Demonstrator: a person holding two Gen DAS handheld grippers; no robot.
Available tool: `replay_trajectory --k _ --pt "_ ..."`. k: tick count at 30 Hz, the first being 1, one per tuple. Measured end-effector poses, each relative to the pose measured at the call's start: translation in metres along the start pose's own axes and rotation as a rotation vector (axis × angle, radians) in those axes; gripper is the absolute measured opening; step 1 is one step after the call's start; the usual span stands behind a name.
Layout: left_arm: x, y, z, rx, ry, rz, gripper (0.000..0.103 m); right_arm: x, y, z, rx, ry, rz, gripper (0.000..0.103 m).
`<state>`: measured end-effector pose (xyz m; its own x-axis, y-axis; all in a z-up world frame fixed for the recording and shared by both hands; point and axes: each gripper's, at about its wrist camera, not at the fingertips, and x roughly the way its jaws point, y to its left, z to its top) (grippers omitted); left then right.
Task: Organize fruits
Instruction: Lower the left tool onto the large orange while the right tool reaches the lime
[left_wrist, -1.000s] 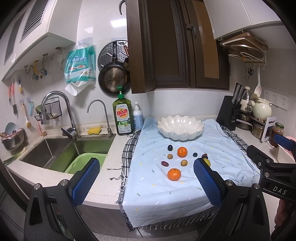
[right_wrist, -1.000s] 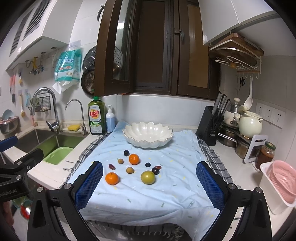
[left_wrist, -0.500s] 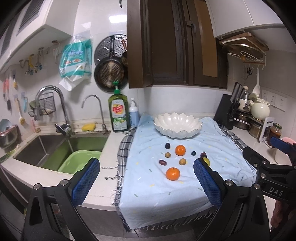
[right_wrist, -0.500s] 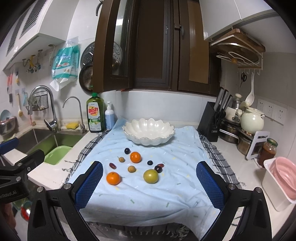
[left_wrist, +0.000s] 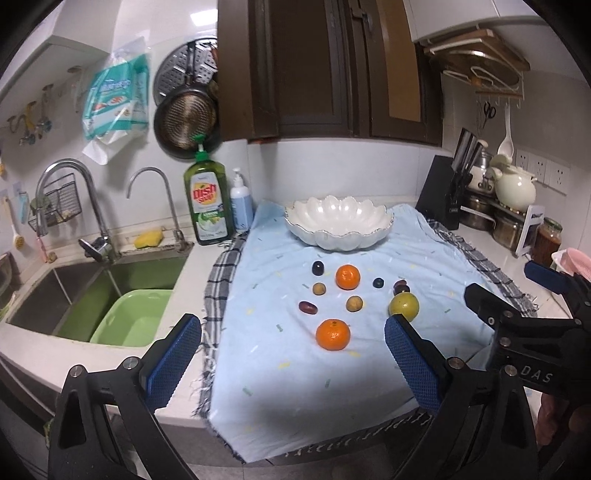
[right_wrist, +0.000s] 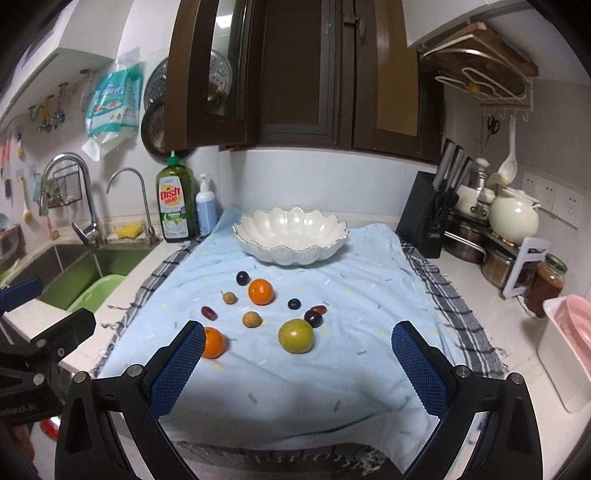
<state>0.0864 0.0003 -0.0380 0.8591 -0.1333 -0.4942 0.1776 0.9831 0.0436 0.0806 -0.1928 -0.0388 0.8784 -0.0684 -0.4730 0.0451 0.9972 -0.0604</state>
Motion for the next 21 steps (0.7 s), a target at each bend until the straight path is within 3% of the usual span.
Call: replay_trajectory --k 13,21 --pt "0.096 -0.021 -0.009 0.006 0.142 -0.012 0.084 0.104 -0.007 -0.003 -0.093 0.134 0.074 0.101" --pt "0.143 -0.034 -0.027 0.039 0.232 -0.037 0.077 0.149 -0.007 -0.022 -0.108 0.248 0.107 0.092"
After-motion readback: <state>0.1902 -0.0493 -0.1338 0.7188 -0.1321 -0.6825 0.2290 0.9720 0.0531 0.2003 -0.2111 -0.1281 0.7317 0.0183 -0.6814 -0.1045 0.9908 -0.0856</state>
